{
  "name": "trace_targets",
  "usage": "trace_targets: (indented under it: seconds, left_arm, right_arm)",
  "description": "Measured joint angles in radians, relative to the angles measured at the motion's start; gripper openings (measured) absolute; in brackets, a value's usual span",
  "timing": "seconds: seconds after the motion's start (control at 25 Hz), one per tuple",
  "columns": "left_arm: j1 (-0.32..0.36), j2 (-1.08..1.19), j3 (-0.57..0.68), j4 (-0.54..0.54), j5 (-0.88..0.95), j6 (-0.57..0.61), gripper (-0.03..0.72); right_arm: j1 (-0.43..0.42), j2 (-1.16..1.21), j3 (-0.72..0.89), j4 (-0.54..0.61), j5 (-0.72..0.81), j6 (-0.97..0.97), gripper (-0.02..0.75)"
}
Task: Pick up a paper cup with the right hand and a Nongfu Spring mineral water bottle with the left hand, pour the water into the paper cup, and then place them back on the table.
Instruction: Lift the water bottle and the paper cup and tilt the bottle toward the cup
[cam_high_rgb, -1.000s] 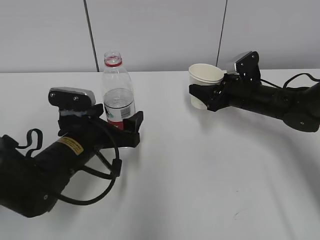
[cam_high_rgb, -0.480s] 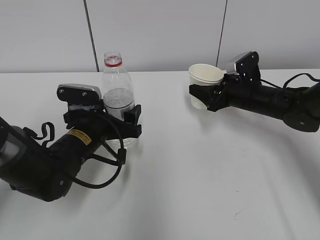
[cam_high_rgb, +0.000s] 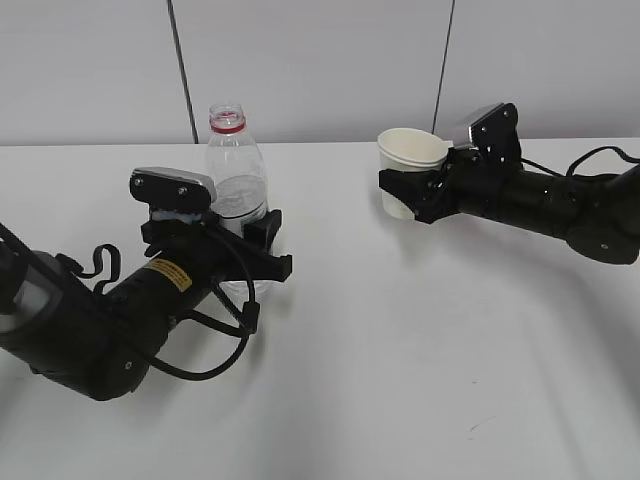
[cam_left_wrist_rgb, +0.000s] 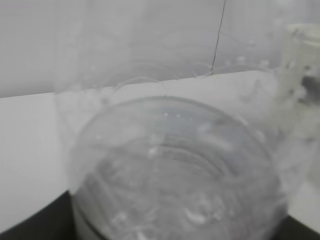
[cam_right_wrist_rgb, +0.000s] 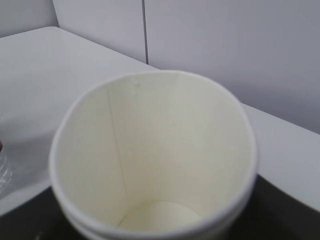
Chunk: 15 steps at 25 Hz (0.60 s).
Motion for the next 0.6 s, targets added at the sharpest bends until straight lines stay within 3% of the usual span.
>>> trace_targets:
  seconds: [0.36, 0.6]
  left_arm:
    - [0.050, -0.001, 0.000, 0.083, 0.001, 0.000, 0.365]
    - [0.209, -0.014, -0.025, 0.269, 0.037, 0.000, 0.365]
  right_arm:
    - [0.000, 0.000, 0.000, -0.059, -0.009, 0.030, 0.482]
    - [0.002, 0.000, 0.000, -0.120, -0.068, 0.087, 0.482]
